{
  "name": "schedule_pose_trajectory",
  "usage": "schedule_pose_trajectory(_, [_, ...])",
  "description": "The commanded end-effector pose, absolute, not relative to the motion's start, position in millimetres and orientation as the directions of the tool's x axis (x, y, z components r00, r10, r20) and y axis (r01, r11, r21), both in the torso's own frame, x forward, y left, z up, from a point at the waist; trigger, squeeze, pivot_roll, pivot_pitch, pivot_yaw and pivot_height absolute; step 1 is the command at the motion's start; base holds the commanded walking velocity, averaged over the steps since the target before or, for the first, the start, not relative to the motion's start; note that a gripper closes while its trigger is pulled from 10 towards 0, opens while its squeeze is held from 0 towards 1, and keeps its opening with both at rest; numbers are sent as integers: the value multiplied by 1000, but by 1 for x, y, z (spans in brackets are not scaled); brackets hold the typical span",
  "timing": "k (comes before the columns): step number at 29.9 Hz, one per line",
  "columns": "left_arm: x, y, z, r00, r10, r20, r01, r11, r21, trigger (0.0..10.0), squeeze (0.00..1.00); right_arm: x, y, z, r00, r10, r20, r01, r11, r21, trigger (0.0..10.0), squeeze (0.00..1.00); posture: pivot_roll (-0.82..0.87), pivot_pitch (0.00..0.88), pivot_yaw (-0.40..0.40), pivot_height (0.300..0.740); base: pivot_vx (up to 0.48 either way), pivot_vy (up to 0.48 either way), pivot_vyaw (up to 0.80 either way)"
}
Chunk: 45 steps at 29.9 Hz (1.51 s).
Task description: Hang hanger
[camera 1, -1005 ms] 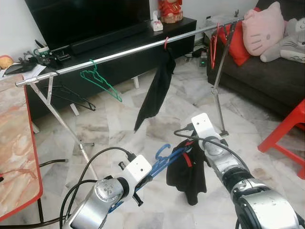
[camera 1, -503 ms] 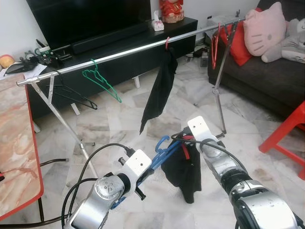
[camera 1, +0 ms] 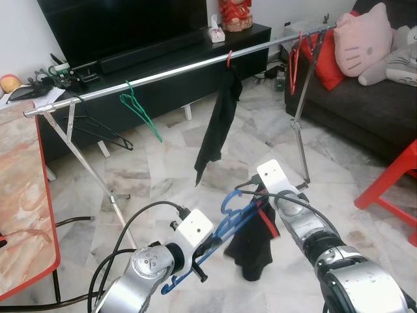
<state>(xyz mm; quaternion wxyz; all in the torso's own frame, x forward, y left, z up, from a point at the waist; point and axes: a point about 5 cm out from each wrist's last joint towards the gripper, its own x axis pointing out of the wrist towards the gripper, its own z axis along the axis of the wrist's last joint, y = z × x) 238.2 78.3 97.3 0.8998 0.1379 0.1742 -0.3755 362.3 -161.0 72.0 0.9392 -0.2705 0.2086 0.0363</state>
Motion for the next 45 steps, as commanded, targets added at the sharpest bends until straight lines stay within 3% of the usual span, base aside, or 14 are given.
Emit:
schedule_pose_trajectory(1, [249,91,100,732,-537,-419,647,741,181,10000,0,365,-154,76,914,-25,-406,-192,852,-486,10000,0,-99,0,60,740,0,0,0])
schedule_pose_trajectory(9, [251,97,100,758,-495,-425,618,754,224,10000,0,365,-154,76,912,-21,-409,-199,851,-486,10000,0,-100,0,62,740,0,0,0])
schedule_pose_trajectory(15, [243,82,99,690,-596,-410,699,696,164,10000,0,366,-135,78,908,89,-409,-290,838,-462,10000,0,-100,0,61,740,0,0,0])
schedule_pose_trajectory(19, [242,77,100,688,-608,-396,703,693,158,10000,0,369,-132,83,909,112,-400,-305,833,-461,10000,0,-99,0,60,740,0,0,0])
schedule_pose_trajectory(29, [268,89,104,849,-391,-355,500,814,297,10000,0,376,-131,96,919,116,-377,-303,821,-485,10000,0,-107,0,60,740,0,0,0])
schedule_pose_trajectory(35, [267,93,98,838,-360,-411,516,767,382,10000,0,375,-132,94,917,108,-385,-300,821,-486,10000,0,-104,0,60,740,0,0,0])
schedule_pose_trajectory(45, [265,91,94,834,-355,-423,522,758,392,10000,0,375,-132,95,917,108,-384,-300,821,-485,10000,0,-104,0,60,740,0,0,0])
